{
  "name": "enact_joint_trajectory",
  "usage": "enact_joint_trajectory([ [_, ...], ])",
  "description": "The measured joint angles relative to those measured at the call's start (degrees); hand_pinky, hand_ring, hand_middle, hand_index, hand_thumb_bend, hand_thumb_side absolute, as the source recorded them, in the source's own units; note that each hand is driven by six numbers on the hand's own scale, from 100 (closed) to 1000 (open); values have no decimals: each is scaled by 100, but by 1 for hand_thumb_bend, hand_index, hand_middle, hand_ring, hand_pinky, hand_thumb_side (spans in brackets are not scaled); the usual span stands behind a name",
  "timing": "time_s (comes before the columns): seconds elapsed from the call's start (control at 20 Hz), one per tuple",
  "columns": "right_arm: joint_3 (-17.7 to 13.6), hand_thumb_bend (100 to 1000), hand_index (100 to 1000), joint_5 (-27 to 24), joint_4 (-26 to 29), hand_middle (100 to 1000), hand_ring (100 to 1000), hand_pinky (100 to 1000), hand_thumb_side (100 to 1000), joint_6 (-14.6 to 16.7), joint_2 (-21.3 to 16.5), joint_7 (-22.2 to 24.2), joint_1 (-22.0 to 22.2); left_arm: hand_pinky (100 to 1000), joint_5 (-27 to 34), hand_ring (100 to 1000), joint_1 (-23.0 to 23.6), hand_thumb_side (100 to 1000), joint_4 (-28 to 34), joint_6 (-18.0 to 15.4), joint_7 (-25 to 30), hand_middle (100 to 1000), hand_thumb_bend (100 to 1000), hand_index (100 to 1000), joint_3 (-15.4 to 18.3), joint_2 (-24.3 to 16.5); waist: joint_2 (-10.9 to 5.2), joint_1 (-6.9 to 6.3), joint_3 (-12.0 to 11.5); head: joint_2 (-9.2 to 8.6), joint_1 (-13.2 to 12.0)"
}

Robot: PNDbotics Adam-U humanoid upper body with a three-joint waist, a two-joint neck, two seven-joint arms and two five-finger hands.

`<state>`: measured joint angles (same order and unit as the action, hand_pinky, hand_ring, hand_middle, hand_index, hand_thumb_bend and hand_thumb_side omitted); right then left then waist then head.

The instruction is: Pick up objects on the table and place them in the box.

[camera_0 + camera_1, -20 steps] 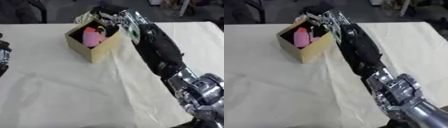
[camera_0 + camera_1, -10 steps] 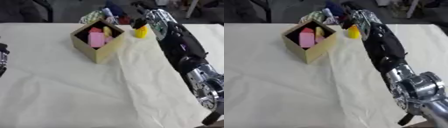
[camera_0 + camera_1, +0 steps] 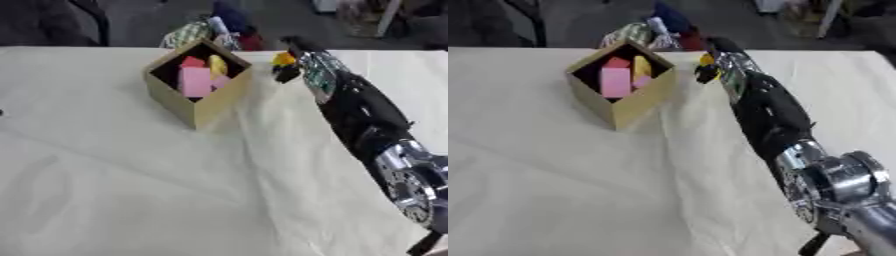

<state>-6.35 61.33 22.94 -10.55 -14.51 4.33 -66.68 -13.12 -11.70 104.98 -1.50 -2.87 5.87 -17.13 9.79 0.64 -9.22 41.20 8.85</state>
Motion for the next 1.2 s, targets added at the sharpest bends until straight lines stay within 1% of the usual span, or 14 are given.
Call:
enact_joint_trajectory([
  [0.3, 3, 100, 1000, -101, -113, 938, 816, 850, 191, -430, -105, -554, 107, 642, 15, 564, -22, 539, 4, -2, -2, 593, 100, 820, 0, 3, 113, -88, -80, -47, 138],
  [0.45, 3, 100, 1000, -112, -103, 931, 803, 844, 194, -607, -141, -903, 120, 642, 30, 564, -31, 540, 11, -2, -2, 592, 100, 820, 1, 5, 137, -156, -103, -52, 220],
  [0.55, 1, 100, 1000, -117, -60, 925, 795, 841, 202, -690, -144, -1157, 120, 642, 41, 563, -32, 542, 15, -2, -3, 592, 100, 820, 1, 6, 183, -164, -107, -72, 280],
  [0.7, -10, 100, 1000, -170, 46, 920, 791, 842, 203, -726, -144, -1436, 112, 642, 50, 563, -32, 542, 15, -2, -3, 592, 100, 820, 1, 8, 199, -184, -147, -103, 349],
  [0.8, -14, 100, 1000, -234, 105, 917, 789, 843, 203, -697, -146, -1489, 101, 642, 51, 563, -33, 543, 15, -2, -3, 592, 100, 820, 1, 8, 240, -198, -188, -128, 394],
  [0.95, -13, 100, 1000, -329, 177, 917, 790, 843, 202, -632, -146, -1445, 70, 642, 55, 563, -35, 543, 15, -2, -3, 592, 100, 820, 1, 9, 309, -209, -263, -172, 457],
  [1.2, -12, 100, 1000, -356, 222, 880, 767, 829, 200, -621, -169, -1367, 72, 643, 92, 563, -60, 542, 15, -7, 2, 592, 100, 820, 1, 52, 407, -311, -380, -284, 571],
])
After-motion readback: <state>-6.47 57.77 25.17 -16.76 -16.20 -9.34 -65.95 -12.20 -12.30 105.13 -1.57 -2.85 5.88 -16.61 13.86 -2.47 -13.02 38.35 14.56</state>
